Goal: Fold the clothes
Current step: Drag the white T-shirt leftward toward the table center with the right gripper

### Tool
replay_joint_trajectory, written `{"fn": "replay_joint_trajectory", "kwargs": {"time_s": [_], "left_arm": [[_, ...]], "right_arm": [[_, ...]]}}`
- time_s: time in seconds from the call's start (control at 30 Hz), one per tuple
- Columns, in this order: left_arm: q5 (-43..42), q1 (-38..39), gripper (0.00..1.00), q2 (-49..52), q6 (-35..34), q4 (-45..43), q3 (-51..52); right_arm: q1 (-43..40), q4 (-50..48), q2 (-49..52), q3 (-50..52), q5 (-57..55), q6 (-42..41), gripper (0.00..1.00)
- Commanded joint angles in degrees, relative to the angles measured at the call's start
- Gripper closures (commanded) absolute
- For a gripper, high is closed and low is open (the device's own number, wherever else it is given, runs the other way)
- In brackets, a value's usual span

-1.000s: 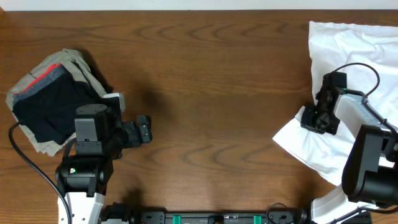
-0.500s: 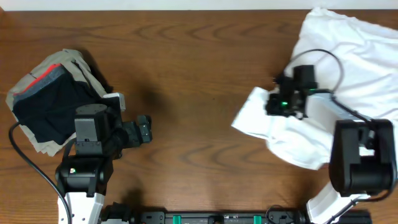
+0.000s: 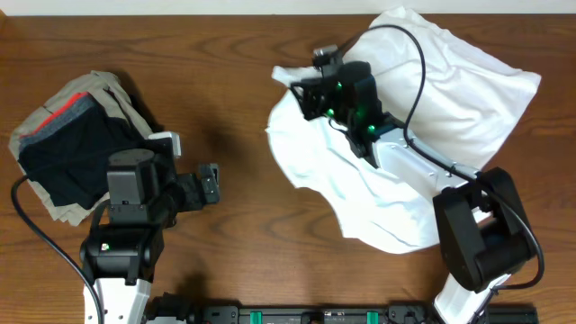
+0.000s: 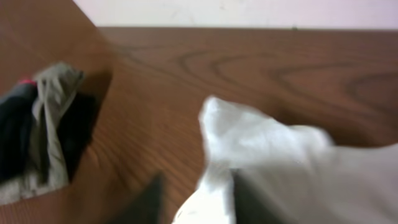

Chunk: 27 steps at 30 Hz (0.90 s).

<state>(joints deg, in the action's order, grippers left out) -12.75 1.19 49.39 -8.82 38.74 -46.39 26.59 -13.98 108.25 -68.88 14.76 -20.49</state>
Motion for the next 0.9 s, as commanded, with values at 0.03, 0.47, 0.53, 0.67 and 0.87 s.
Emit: {"fn": "replay_joint_trajectory", "kwargs": {"time_s": [0.03, 0.47, 0.53, 0.67, 0.87], "left_arm": [[-0.1, 0.0, 0.02, 0.0, -0.1, -0.2, -1.1], [-15.0, 0.9, 0.06, 1.8, -2.5, -0.4, -0.7], [-16.6, 2.5, 0.09, 3.6, -5.7, -0.4, -0.7], [-16.6, 8.5, 0.32, 9.3, -8.9, -1.9, -0.7], [-16.1, 19.6, 0.81, 21.6, -12.8, -14.4, -0.7]], "right_arm": [[-1.8, 7.5, -1.1, -5.5, -6.0, 1.6, 0.08], [-20.2, 49.7, -11.3, -8.3, -12.9, 10.4, 0.01], [-23.3, 53.4, -12.2, -8.3, -12.9, 10.4, 0.01], [-28.3, 58.3, -12.6, -8.3, -12.9, 10.3, 0.01], [-31.6, 61.5, -12.6, -8.3, -12.9, 11.0, 0.01]]}}
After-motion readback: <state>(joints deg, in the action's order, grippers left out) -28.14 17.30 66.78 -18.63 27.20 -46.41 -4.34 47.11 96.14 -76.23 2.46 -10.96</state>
